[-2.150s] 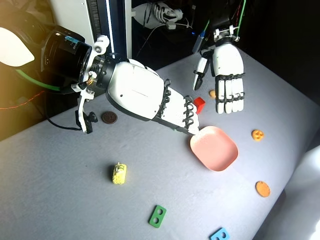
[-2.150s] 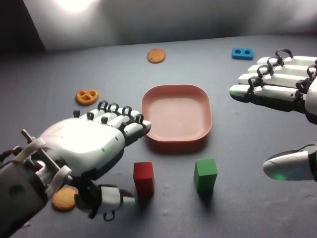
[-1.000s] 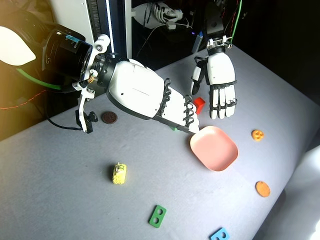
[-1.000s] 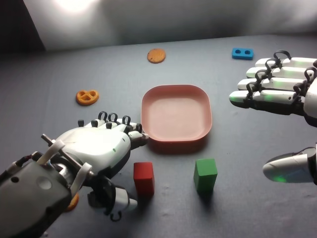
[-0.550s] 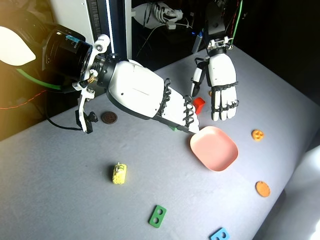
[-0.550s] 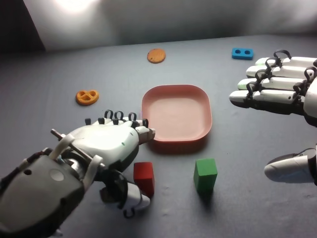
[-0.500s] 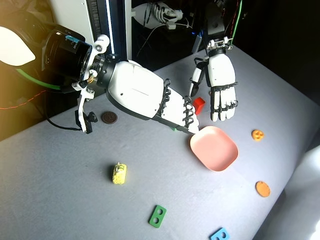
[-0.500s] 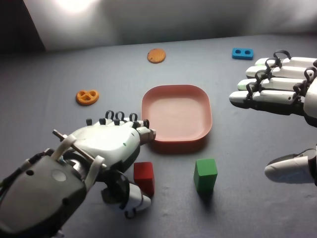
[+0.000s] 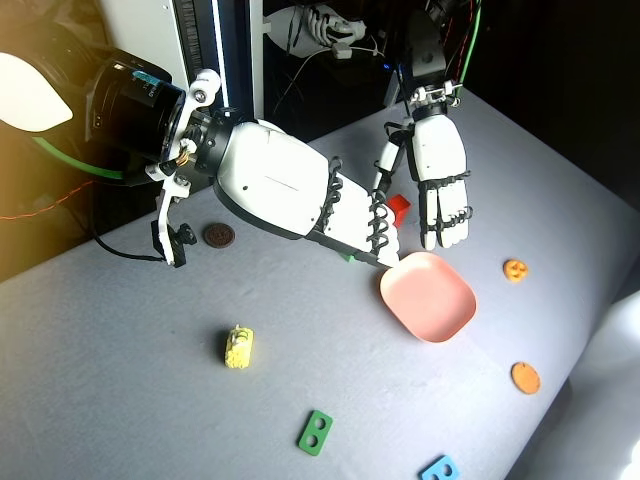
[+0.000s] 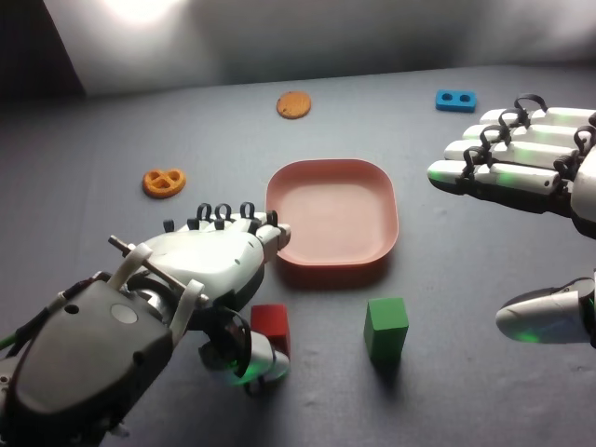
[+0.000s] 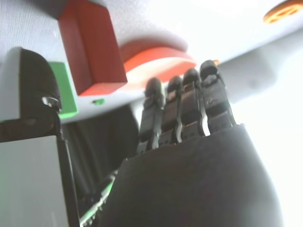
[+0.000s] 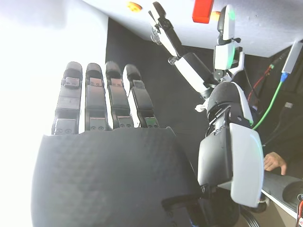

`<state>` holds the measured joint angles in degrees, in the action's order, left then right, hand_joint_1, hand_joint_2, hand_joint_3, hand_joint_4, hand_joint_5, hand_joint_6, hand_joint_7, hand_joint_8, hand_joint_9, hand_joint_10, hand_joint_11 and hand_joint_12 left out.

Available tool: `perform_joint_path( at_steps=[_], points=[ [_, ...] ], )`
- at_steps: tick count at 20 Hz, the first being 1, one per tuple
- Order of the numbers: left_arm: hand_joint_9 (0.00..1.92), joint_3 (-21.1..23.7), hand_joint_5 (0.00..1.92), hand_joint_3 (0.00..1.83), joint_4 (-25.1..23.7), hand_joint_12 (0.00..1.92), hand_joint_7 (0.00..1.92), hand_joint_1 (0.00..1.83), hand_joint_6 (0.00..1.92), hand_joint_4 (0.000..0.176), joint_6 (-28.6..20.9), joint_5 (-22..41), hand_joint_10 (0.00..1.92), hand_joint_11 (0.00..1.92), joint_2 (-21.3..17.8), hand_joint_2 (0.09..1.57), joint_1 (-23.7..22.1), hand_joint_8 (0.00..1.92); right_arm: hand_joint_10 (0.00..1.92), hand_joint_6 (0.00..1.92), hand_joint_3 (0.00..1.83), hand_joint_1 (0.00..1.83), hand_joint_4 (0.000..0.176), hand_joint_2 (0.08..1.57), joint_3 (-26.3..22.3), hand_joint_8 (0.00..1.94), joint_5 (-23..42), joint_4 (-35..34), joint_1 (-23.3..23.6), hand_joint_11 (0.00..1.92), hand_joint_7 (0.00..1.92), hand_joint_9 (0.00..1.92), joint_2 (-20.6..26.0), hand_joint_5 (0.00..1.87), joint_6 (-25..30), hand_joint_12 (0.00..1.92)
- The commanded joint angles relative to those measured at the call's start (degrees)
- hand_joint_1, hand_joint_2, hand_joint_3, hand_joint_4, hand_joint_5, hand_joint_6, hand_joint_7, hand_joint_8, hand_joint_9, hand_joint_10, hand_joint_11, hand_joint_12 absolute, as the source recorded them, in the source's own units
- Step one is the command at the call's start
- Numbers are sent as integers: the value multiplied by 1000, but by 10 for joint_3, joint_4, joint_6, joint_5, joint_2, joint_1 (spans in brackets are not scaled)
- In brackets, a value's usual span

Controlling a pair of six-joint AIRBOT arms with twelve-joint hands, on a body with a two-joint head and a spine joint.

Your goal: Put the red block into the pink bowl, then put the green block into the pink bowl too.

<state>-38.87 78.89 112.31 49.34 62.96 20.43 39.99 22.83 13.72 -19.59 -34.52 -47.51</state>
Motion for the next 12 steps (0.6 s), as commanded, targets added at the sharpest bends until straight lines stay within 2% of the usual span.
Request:
perform_joint_path(
  at_steps=[1,4,7,9,10,12],
  points=[
    [0,-1,91,5,-31,0,0,1041,5,0,2,25,0,0,-2,1002,-4,0,0,10,3,46,0,1108,-2,3,62,-8,4,0,15,0,5,45,0,0],
    [0,-7,158,0,-27,7,37,1074,24,0,3,25,0,14,-2,980,-2,10,0,1,4,39,0,1112,-2,0,62,-8,4,0,2,0,5,24,0,0],
    [0,-8,101,7,-24,1,1,1018,2,0,3,25,0,1,-2,1003,-2,0,0,12,0,79,0,1100,-2,6,62,-8,4,0,63,0,5,102,0,0],
    [0,-8,83,10,-23,0,0,999,0,0,3,25,0,0,-2,1013,-2,0,0,0,4,27,0,1111,-2,0,62,-8,4,0,13,0,5,50,0,0],
    [18,-8,121,0,-23,15,39,1057,15,0,3,25,7,32,-2,981,-2,14,0,9,0,29,0,1102,-2,7,62,-8,4,0,28,0,5,67,-1,0],
    [1,-8,131,0,-22,15,31,1040,14,0,3,25,0,25,-2,986,-3,6,0,3,4,43,0,1114,-2,4,62,-8,4,0,11,0,5,45,-1,0]
  ],
)
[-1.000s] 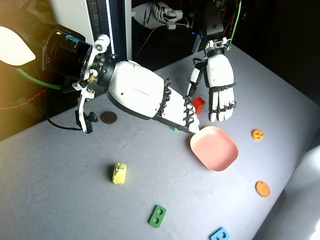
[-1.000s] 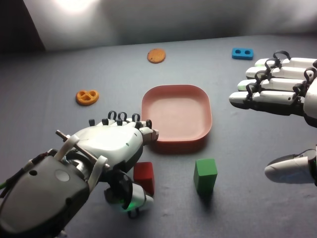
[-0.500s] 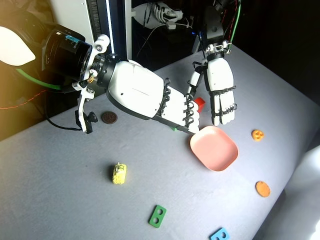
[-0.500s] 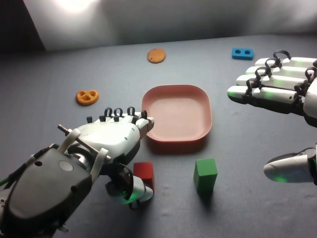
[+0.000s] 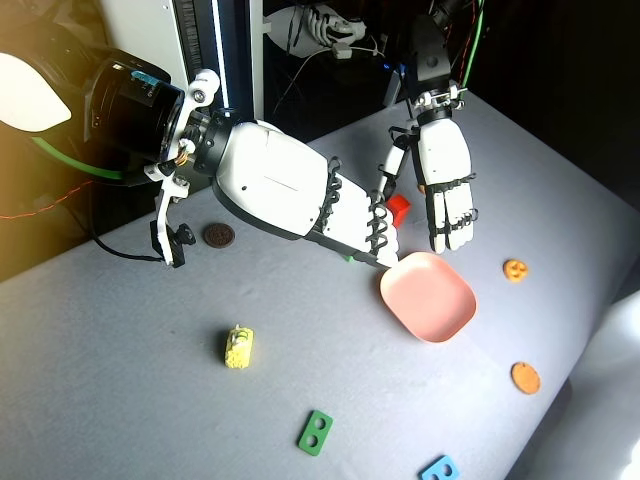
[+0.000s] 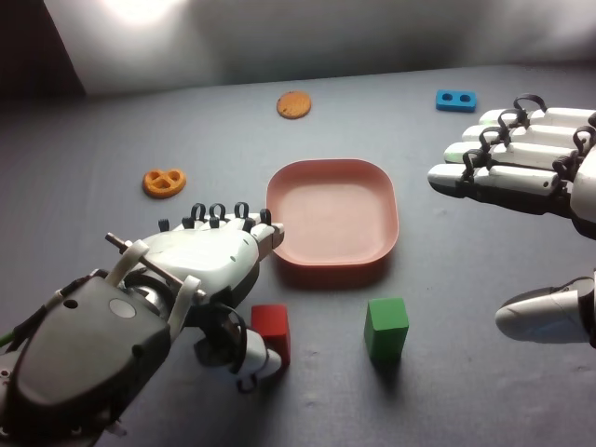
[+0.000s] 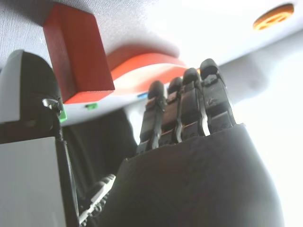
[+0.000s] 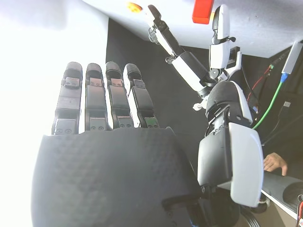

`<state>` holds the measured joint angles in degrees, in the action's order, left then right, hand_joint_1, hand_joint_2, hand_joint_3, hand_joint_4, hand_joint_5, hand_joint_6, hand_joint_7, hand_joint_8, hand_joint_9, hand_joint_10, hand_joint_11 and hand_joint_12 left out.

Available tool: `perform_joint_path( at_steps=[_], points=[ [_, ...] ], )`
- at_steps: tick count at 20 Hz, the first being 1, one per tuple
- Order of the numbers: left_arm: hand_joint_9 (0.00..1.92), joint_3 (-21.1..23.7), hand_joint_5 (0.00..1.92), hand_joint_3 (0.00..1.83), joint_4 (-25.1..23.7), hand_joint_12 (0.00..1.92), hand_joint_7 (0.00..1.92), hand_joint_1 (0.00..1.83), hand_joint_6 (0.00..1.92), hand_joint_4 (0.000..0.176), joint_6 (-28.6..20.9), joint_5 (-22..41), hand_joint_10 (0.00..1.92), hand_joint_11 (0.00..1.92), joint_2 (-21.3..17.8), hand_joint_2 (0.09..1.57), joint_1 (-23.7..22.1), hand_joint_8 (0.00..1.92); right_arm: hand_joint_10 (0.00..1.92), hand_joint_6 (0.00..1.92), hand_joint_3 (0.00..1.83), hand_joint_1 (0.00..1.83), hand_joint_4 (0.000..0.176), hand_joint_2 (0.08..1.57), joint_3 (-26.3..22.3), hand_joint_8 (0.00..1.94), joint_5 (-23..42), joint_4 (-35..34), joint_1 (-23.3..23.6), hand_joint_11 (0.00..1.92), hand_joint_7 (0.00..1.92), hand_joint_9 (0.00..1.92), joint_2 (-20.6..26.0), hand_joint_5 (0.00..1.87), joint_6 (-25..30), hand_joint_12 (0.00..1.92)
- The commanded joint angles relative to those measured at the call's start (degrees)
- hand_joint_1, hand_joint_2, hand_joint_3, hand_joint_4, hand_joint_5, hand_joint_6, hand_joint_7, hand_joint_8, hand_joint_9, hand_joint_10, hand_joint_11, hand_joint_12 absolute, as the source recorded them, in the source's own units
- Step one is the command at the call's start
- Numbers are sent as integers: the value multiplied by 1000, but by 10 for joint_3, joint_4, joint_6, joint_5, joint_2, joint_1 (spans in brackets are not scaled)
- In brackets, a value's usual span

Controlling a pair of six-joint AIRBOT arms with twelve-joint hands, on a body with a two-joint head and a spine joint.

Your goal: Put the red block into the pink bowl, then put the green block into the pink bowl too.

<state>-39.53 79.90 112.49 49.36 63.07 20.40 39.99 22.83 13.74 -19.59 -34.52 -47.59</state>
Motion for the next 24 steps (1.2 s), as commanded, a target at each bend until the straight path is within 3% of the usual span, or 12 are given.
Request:
perform_joint_path(
  at_steps=[1,7,11,13,16,17,21,24],
  points=[
    [0,-2,120,3,-32,15,25,1011,8,0,1,25,0,22,-3,997,-3,3,0,1,3,18,0,1113,-2,0,62,-8,4,0,4,0,5,36,0,0],
    [0,-2,138,6,-30,35,27,1054,2,0,1,27,0,10,-3,996,-3,0,0,3,1,8,0,1110,-2,4,62,-8,4,0,27,0,5,54,-2,0],
    [0,-1,79,26,-30,0,0,924,4,0,1,28,0,0,-3,1066,-2,0,0,2,0,49,0,1108,-2,1,62,-8,4,0,8,0,5,49,-3,0],
    [15,-1,174,15,-30,0,58,1023,15,0,1,28,2,0,-3,1092,-2,3,0,4,0,49,0,1104,-2,5,62,-8,4,0,27,0,5,60,-3,0],
    [47,-1,196,17,-29,17,96,846,4,0,1,28,5,17,-3,1186,-1,1,0,11,4,4,0,1116,-2,3,62,-8,4,0,9,0,5,28,-3,0],
    [105,-1,283,5,-29,147,161,894,1,0,1,28,2,3,-4,1162,-1,18,0,14,0,0,0,1109,-2,6,62,-8,4,0,17,0,5,37,-3,0],
    [154,-1,390,0,-28,304,236,858,15,0,1,28,10,0,-5,1140,-1,12,0,10,0,13,0,1110,-2,2,62,-8,4,0,5,0,5,35,-3,0],
    [168,-1,428,0,-28,211,285,804,16,0,1,28,6,0,-6,1147,-1,10,0,17,0,44,0,1106,-2,13,62,-8,4,0,42,0,5,64,-3,0]
  ],
)
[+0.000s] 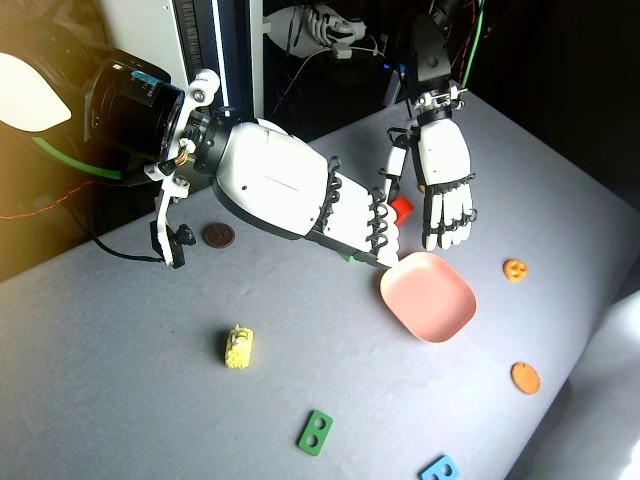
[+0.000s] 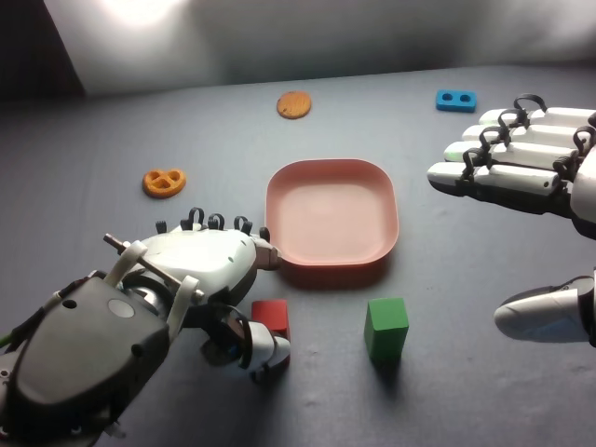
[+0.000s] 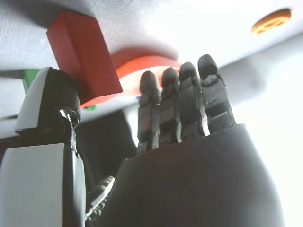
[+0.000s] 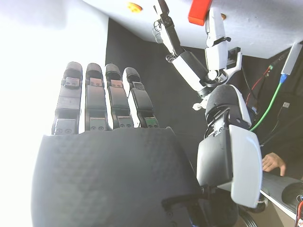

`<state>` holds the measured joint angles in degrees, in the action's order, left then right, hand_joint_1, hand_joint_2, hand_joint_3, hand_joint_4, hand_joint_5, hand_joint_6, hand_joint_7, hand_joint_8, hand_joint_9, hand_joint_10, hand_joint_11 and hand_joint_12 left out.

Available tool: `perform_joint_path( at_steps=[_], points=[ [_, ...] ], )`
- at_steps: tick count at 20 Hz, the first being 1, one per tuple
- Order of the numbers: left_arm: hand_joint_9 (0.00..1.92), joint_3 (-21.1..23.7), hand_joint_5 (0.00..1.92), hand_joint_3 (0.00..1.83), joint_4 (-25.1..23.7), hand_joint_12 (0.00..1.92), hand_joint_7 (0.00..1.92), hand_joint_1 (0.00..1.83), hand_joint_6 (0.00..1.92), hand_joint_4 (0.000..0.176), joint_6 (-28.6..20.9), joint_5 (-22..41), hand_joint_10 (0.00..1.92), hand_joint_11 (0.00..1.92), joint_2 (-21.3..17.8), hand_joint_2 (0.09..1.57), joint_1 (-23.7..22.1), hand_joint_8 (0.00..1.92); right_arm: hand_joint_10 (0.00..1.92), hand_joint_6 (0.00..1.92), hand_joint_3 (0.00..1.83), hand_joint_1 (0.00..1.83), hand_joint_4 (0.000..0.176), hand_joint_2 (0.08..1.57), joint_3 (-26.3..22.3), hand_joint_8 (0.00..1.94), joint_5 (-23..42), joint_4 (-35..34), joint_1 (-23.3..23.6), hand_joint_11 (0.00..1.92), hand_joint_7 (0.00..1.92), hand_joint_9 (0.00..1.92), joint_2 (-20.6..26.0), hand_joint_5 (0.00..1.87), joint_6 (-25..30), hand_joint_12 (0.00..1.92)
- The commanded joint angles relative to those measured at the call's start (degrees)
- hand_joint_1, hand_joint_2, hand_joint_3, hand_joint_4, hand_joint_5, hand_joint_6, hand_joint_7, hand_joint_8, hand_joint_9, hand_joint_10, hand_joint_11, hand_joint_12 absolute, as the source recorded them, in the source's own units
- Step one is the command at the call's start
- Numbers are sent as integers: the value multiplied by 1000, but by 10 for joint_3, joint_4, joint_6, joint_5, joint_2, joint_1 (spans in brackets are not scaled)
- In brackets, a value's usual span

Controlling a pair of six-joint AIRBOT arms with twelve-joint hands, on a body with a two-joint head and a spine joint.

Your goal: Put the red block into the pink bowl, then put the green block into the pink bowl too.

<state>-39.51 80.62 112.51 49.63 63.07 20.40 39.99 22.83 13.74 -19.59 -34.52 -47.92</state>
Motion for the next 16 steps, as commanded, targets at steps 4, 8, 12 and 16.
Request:
perform_joint_path(
  at_steps=[4,8,12,16],
  points=[
    [172,-2,459,0,-33,252,293,788,9,0,1,27,7,0,-7,1146,-3,7,0,14,0,51,0,1097,-2,15,62,-8,4,0,72,0,5,86,0,0],
    [188,-2,617,0,-33,347,334,908,24,0,1,28,2,0,-8,1100,-6,1,7,13,0,89,0,1085,-2,14,62,-8,4,0,100,20,5,107,-1,0],
    [228,-1,689,2,-31,308,386,907,14,0,1,28,6,0,-9,1080,-7,6,0,7,0,74,0,1085,-2,5,62,-8,4,0,78,0,5,86,-2,0],
    [167,-1,689,0,-31,164,313,828,3,0,1,28,1,0,-10,1076,-7,3,1,2,0,99,0,1074,-2,1,62,-8,4,0,126,31,5,123,-2,0]
  ],
)
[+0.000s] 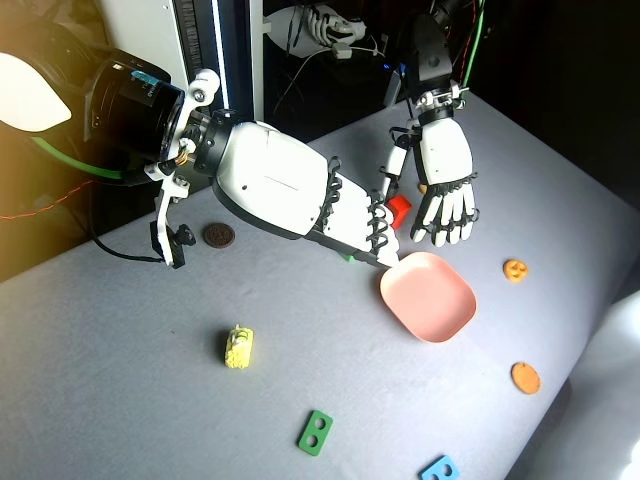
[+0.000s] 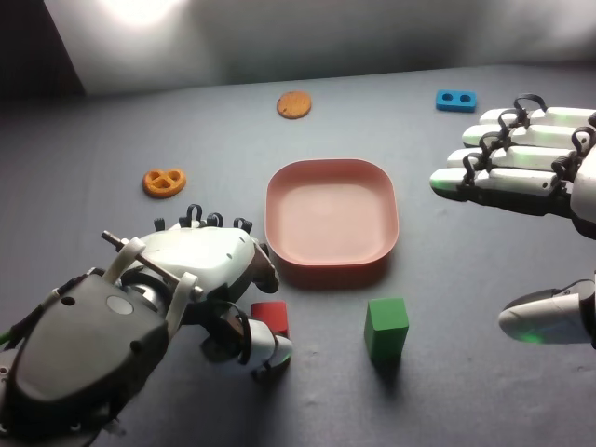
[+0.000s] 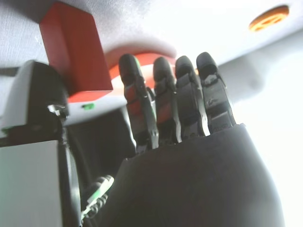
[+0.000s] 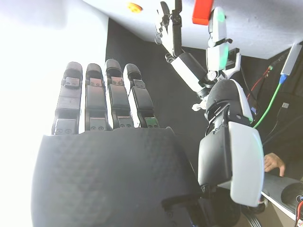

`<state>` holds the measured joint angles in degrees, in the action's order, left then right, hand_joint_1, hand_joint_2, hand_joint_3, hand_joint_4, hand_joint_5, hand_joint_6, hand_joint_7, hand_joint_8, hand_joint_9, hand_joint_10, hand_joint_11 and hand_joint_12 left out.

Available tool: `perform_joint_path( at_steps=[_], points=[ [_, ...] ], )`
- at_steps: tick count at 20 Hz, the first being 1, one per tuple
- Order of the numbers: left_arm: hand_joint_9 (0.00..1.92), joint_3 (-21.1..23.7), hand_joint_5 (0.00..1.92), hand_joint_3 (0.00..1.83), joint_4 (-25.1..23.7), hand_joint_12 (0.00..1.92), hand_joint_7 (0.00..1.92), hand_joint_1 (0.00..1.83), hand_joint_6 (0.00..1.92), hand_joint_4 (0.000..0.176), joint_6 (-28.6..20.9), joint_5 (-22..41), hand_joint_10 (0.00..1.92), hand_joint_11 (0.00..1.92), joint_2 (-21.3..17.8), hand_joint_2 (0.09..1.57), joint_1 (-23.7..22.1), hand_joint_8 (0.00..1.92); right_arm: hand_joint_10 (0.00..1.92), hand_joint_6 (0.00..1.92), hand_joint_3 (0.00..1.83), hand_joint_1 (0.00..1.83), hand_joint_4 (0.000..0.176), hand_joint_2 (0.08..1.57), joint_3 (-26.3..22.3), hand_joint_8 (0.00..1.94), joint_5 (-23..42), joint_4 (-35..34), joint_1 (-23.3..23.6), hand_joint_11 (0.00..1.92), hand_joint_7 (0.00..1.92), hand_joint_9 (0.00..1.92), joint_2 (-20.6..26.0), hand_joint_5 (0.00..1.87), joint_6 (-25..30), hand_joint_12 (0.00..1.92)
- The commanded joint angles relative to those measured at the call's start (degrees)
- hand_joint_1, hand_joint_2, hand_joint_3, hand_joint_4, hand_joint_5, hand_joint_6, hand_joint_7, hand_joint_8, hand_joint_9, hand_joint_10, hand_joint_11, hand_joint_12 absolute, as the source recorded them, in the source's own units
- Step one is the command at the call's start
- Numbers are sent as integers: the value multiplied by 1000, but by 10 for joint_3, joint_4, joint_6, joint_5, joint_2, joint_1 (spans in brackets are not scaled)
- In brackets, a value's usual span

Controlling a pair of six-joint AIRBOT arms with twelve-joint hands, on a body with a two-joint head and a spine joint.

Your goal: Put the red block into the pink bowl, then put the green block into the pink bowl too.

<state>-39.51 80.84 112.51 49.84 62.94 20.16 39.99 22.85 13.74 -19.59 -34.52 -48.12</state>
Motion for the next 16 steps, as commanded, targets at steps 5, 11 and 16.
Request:
perform_joint_path(
  at_steps=[5,11,16],
  points=[
    [152,-1,758,0,-31,3,358,828,32,0,1,26,15,7,-9,1045,-6,19,0,0,1,88,0,1076,-2,0,62,-8,4,0,62,0,5,76,-1,0],
    [173,-1,831,0,-31,11,365,784,26,0,1,27,4,14,-9,1023,-6,3,6,6,0,134,0,1064,-2,6,62,-8,4,0,98,16,5,99,-2,0],
    [162,-1,1053,0,-29,0,404,1030,843,167,1,27,3,0,-9,1076,-7,5,10,1,0,116,0,1062,-2,5,62,-8,4,0,115,38,5,98,-2,0]
  ],
)
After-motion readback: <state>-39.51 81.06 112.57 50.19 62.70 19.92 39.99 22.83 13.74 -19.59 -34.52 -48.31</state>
